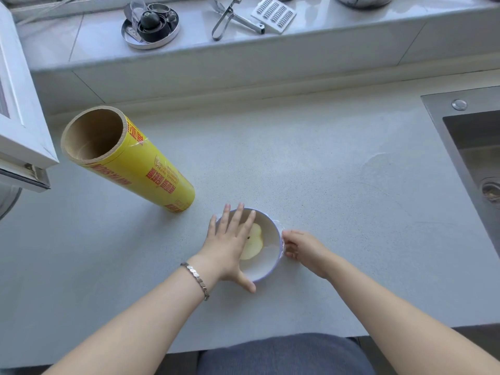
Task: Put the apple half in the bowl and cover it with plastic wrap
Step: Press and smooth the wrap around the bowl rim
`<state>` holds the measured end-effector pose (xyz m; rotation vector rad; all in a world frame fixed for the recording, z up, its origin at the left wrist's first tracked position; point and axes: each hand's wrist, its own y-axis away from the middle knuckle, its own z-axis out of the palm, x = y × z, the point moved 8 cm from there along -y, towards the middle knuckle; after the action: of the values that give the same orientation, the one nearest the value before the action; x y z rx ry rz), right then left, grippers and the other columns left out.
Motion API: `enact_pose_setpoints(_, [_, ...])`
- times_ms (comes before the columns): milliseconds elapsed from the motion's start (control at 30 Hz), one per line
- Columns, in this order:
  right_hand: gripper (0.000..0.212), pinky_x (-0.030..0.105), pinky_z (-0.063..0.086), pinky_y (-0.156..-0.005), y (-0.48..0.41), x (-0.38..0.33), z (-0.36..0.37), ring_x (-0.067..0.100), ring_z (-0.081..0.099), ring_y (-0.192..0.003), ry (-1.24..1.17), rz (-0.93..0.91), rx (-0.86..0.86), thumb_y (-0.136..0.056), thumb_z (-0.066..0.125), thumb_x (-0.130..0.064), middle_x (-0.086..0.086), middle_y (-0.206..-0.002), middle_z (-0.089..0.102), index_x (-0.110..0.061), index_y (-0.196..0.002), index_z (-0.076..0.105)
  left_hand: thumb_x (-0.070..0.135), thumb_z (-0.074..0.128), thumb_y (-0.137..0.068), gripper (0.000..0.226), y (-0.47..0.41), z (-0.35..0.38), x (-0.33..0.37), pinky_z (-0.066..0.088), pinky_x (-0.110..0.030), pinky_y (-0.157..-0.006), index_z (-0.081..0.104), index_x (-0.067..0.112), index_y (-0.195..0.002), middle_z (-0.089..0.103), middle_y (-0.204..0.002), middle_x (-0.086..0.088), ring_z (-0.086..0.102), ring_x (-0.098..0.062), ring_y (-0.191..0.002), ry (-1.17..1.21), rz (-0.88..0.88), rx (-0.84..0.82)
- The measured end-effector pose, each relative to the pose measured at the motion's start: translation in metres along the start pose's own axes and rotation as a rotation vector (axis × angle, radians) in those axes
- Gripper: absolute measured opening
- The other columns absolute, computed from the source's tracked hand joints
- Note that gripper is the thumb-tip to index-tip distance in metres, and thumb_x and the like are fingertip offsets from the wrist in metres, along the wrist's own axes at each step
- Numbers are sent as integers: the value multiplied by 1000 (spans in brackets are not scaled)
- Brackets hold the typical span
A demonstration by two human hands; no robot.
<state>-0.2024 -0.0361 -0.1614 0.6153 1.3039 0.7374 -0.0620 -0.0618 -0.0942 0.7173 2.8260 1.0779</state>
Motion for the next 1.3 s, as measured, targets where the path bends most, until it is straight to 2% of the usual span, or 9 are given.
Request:
enact_pose_setpoints(133, [27,25,43,-72,4,-1,-8,14,48,-68,-161,-64,194,-98,31,-20,3,-73,52,-13,-77,46,64,77,-47,147,-6,1,5,-10,-54,-114,-27,22,-142,-28,-153,-11,-28,-39,-139,0,-33,31])
enact_pose_setpoints(300, [19,25,35,-54,11,-11,-1,14,39,-55,-50,-101,360,-98,27,-24,1,-65,43,-10,-93,40,66,76,-47,147,-7,0,6,-5,-56,-114,-27,21,-142,-24,-154,-13,-19,-41,-141,-35,-67,38])
enact_pose_setpoints(500, [21,17,22,-37,23,-11,-10,4,24,-31,-40,-237,390,-98,31,-25,-2,-50,27,-22,-78,37,69,75,-44,149,-8,0,3,3,-53,-116,-25,19,-143,-20,-154,-13,-9,-42,-141,-32,-82,42])
enact_pose_setpoints(600, [21,22,26,-47,23,-7,-23,9,35,-45,148,-259,501,-96,35,-26,-5,-57,35,-29,-76,39,68,75,-45,148,-9,-1,4,5,-53,-115,-24,17,-143,-18,-155,-13,-6,-42,-141,-54,-75,48])
enact_pose_setpoints(700, [13,32,29,-56,18,-10,-20,22,40,-63,267,-244,552,-96,36,-21,-2,-62,40,-14,-85,40,68,75,-46,147,-9,-1,5,7,-52,-115,-23,17,-143,-16,-155,-14,-3,-42,-140,-63,-75,61])
enact_pose_setpoints(933, [28,33,40,-71,8,-20,-18,25,50,-77,267,-148,533,-94,39,-34,4,-76,53,-10,-85,48,74,68,-48,144,-3,1,2,18,-51,-111,-24,16,-143,-15,-154,-16,1,-42,-139,98,-265,108])
enact_pose_setpoints(1067, [46,28,44,-73,14,7,-5,17,57,-75,90,32,260,-94,32,-46,5,-80,64,-17,-75,62,80,63,-48,147,8,8,-5,29,-51,-107,-30,12,-140,-19,-153,-21,-1,-44,-141,248,-424,78])
enact_pose_setpoints(1167, [35,23,44,-74,15,19,12,17,57,-87,-36,94,70,-92,39,-46,2,-92,64,-20,-89,63,77,66,-47,149,9,5,-8,16,-55,-112,-32,15,-139,-23,-153,-19,-14,-43,-142,205,-365,73])
enact_pose_setpoints(1300, [19,21,40,-70,6,13,11,16,49,-78,-117,5,78,-93,43,-36,6,-88,51,-20,-90,53,73,70,-48,148,0,1,-3,-7,-54,-114,-36,19,-137,-32,-152,-11,-31,-37,-138,72,-171,96])
